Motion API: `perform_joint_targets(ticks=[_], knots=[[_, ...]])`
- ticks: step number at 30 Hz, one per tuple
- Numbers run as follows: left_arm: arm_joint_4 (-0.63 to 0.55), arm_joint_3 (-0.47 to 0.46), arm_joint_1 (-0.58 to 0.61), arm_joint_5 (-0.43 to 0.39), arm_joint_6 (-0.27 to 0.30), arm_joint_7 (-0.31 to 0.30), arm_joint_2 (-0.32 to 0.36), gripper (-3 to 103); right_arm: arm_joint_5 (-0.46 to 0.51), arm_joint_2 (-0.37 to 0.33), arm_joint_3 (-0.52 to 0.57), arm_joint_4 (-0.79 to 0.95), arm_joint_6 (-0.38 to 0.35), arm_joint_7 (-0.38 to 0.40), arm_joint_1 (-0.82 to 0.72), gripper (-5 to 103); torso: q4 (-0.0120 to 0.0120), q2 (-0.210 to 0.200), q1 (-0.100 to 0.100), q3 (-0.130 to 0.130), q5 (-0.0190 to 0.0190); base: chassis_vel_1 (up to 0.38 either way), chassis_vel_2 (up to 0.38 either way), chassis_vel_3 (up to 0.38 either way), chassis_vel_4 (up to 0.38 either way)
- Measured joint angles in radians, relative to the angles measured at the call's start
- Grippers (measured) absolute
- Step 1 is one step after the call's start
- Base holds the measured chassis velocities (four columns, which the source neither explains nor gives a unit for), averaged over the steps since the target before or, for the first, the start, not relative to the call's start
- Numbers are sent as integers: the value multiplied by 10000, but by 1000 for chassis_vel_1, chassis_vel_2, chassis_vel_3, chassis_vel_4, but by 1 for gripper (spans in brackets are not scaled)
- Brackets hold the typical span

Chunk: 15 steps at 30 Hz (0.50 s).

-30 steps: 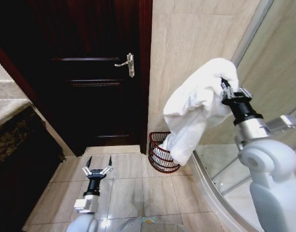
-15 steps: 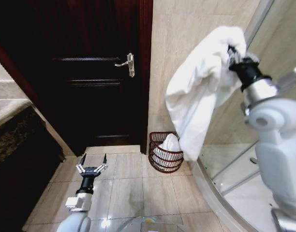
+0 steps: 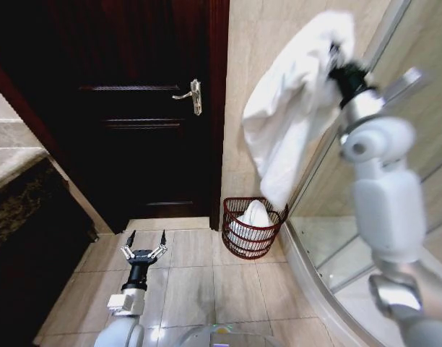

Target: Discard the used towel into the hamper.

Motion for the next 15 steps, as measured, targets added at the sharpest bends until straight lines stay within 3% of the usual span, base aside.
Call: perform_joint_targets(ticks=[7, 15], knots=[[-315, 128, 428, 313, -525, -273, -101, 100, -647, 793, 390, -491, 1099, -663, -2466, 14, -1, 0, -2, -2, -4, 0, 0, 0, 0], [-315, 326, 695, 499, -921, -599, -75, 100, -896, 1258, 244, -829, 1417, -683, -3572, 14, 0, 0, -2, -3, -6, 0, 0, 0, 0]])
